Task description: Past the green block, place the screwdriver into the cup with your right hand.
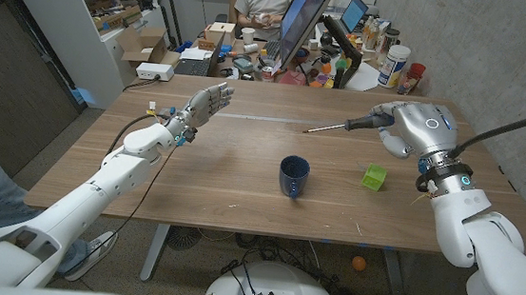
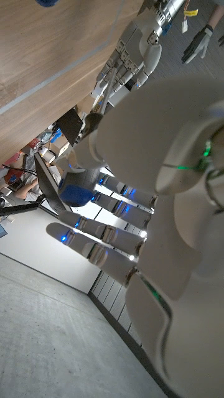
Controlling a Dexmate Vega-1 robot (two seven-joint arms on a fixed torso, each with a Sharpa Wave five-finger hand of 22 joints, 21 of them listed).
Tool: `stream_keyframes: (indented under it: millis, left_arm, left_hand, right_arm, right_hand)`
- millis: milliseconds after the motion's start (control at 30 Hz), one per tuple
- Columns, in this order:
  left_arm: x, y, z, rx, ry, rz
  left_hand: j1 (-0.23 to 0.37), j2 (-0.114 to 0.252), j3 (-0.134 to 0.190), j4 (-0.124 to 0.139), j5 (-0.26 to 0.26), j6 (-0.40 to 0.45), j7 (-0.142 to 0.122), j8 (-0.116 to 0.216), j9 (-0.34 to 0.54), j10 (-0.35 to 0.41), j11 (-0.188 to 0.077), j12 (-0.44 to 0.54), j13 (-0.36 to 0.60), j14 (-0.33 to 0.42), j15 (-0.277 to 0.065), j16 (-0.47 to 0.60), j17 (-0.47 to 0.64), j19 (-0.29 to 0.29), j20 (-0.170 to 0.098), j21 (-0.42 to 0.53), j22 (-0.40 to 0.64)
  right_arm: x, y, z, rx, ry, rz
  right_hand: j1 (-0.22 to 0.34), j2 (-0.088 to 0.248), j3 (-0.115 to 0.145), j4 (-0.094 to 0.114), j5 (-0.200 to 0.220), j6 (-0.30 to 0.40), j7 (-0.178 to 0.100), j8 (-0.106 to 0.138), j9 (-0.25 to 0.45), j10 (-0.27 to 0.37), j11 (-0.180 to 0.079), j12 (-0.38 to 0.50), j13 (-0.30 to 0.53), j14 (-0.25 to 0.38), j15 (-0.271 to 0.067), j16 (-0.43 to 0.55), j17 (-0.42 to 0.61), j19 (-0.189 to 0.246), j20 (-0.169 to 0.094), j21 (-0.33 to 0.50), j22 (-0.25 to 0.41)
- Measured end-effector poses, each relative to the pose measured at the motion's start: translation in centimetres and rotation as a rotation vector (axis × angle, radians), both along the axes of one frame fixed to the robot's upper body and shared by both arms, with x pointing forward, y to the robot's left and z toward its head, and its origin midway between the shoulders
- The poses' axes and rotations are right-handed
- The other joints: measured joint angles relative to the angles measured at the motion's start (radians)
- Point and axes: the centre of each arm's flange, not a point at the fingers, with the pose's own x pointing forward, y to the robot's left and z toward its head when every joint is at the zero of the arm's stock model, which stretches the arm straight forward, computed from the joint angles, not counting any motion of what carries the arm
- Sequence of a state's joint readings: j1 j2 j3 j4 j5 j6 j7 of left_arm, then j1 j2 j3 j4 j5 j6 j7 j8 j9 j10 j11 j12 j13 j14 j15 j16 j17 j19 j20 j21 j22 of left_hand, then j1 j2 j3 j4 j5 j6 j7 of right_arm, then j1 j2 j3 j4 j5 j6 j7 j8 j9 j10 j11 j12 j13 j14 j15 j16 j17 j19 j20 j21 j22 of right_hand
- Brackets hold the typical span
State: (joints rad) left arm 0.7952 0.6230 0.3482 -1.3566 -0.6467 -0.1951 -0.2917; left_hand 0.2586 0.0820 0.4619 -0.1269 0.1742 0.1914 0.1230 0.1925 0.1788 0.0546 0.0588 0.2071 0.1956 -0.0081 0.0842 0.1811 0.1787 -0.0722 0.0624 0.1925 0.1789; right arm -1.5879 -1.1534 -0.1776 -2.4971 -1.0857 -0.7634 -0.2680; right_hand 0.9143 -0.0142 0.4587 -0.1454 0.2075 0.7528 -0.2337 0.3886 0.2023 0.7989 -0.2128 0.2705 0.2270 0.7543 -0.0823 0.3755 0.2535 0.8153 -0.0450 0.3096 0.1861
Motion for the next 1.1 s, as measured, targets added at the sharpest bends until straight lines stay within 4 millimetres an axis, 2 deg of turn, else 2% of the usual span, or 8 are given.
stream_keyframes:
  millis: [167, 400, 467, 800, 1000, 1100]
  left_arm:
    - [-0.1, 0.1, -0.1, 0.002, 0.000, 0.000]
    - [-0.2, 0.1, -0.2, -0.001, 0.001, 0.000]
    - [-0.4, 0.3, -0.4, 0.000, 0.002, 0.002]
    - [-0.7, 0.4, -0.4, 0.002, -0.001, 0.002]
    - [-1.0, 0.6, -0.3, 0.003, -0.010, 0.003]
    - [-1.0, 0.6, -0.3, 0.002, -0.011, 0.004]
  left_hand:
    - [0.000, 0.000, 0.000, 0.000, 0.000, 0.000, 0.000, 0.000, 0.000, 0.000, 0.000, 0.000, 0.000, 0.000, 0.000, 0.000, 0.000, 0.000, 0.000, 0.000, 0.000]
    - [0.000, 0.000, 0.000, 0.000, 0.000, 0.000, 0.000, 0.000, 0.000, 0.000, 0.000, 0.000, 0.000, 0.000, 0.000, 0.000, 0.000, 0.000, 0.000, 0.000, 0.000]
    - [0.000, 0.000, 0.000, 0.000, 0.000, 0.000, 0.000, 0.000, 0.000, 0.000, 0.000, 0.000, 0.000, 0.000, 0.000, 0.000, 0.000, 0.000, 0.000, 0.000, 0.000]
    - [0.000, 0.000, 0.000, 0.000, 0.000, 0.000, 0.000, 0.000, 0.000, 0.000, 0.000, 0.000, 0.000, 0.000, 0.000, 0.000, 0.000, -0.005, 0.005, 0.000, 0.000]
    - [0.000, 0.000, 0.000, 0.000, 0.000, 0.000, 0.000, 0.000, 0.000, 0.000, 0.000, 0.000, 0.000, 0.000, 0.000, 0.000, 0.000, -0.008, 0.003, 0.000, 0.000]
    - [0.000, 0.000, 0.000, 0.000, 0.000, 0.000, 0.000, 0.000, 0.000, 0.000, 0.000, 0.000, 0.000, 0.000, 0.000, 0.000, 0.000, -0.009, 0.002, 0.000, 0.000]
  right_arm:
    - [-0.1, 0.7, -0.3, -0.055, -0.013, -0.006]
    - [0.0, 0.5, -0.6, -0.046, -0.016, -0.022]
    - [-0.1, 1.5, -0.8, -0.114, -0.018, -0.012]
    - [0.1, 2.1, -1.4, -0.168, -0.029, -0.011]
    - [0.3, 2.5, -1.6, -0.202, -0.040, -0.010]
    - [0.7, 2.0, -1.5, -0.189, -0.040, -0.023]
  right_hand:
    - [-0.025, 0.004, 0.001, 0.001, 0.000, 0.000, 0.000, 0.000, 0.000, 0.005, -0.005, -0.007, 0.004, 0.000, 0.000, 0.000, 0.000, 0.000, 0.000, 0.000, 0.000]
    - [-0.026, 0.002, 0.001, 0.001, 0.002, 0.000, 0.000, 0.000, 0.000, 0.005, -0.005, -0.008, 0.004, 0.005, 0.001, -0.006, 0.000, 0.000, 0.000, 0.000, 0.000]
    - [-0.026, 0.002, 0.001, 0.001, 0.004, 0.000, 0.000, 0.000, 0.000, 0.005, -0.005, -0.008, 0.004, 0.007, 0.000, -0.006, 0.000, 0.000, 0.000, -0.003, 0.000]
    - [-0.031, 0.002, 0.001, 0.001, 0.004, 0.000, 0.000, 0.000, -0.002, 0.009, -0.001, -0.009, 0.004, 0.007, 0.000, -0.013, 0.005, -0.016, -0.015, -0.014, 0.000]
    - [-0.031, 0.003, 0.001, 0.001, 0.008, 0.000, 0.000, 0.000, -0.003, 0.011, -0.004, -0.010, 0.003, 0.007, 0.000, -0.021, 0.004, -0.022, -0.014, -0.018, 0.000]
    - [-0.031, 0.003, 0.001, 0.001, 0.008, 0.000, 0.000, 0.000, -0.004, 0.016, -0.002, -0.015, 0.005, 0.007, 0.000, -0.024, 0.009, -0.025, -0.018, -0.021, 0.000]
